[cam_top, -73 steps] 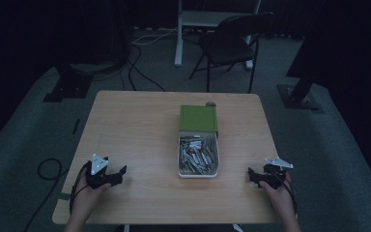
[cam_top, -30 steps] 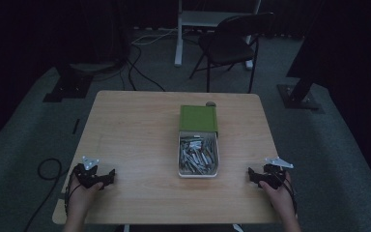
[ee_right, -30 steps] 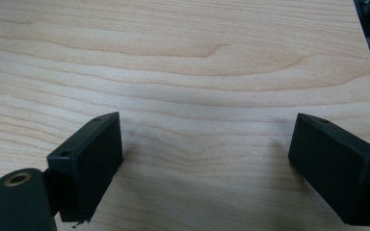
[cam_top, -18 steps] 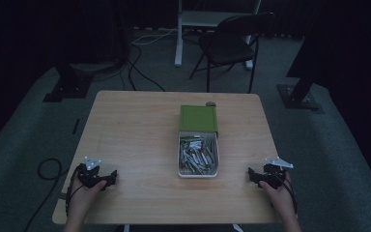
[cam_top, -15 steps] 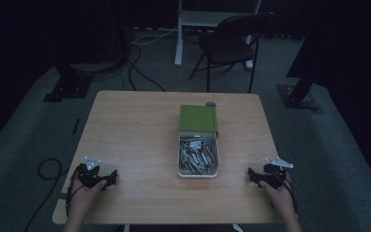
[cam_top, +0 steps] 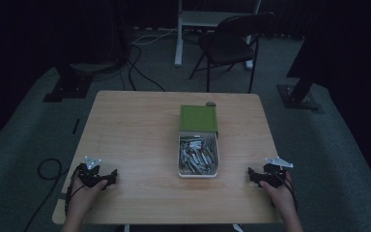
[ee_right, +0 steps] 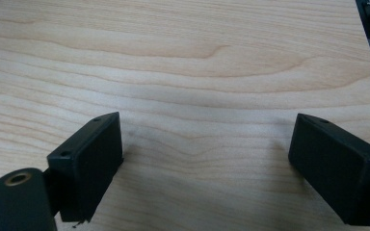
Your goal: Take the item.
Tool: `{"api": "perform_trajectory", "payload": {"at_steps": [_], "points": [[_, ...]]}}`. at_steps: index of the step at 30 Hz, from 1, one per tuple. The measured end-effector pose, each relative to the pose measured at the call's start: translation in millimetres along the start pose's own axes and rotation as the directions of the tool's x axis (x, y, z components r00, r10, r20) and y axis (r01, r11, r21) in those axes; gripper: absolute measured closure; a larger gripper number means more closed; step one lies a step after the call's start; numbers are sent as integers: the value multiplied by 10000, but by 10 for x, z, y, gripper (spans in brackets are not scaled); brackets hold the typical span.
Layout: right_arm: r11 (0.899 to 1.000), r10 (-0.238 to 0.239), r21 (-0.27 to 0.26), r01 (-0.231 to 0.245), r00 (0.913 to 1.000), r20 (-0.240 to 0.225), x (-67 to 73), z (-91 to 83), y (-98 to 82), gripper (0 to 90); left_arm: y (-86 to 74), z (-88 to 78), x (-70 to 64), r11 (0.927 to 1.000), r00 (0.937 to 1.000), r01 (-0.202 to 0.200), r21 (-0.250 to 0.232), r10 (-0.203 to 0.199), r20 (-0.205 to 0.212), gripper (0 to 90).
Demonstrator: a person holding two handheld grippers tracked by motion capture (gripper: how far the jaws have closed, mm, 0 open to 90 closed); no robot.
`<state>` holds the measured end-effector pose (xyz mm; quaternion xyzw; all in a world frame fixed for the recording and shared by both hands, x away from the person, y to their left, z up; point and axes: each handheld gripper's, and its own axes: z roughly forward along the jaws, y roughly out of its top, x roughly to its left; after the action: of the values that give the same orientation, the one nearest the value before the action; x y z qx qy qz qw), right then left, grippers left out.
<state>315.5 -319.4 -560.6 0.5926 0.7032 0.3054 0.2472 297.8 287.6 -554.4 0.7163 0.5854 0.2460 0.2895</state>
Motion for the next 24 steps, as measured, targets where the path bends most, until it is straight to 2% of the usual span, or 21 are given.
{"api": "perform_trajectory", "payload": {"at_steps": [4, 24], "points": [[9997, 207, -109, -209, 9996, -166, 26, -12, 13, 115, 0, 0, -1, 10000, 10000, 1, -5, -1, -2, 103], [9981, 101, -602, -145, 9973, -734, 275, -280, 232, 116, -1, 1, -2, 10000, 10000, 15, -24, -15, -5, 104]]}}
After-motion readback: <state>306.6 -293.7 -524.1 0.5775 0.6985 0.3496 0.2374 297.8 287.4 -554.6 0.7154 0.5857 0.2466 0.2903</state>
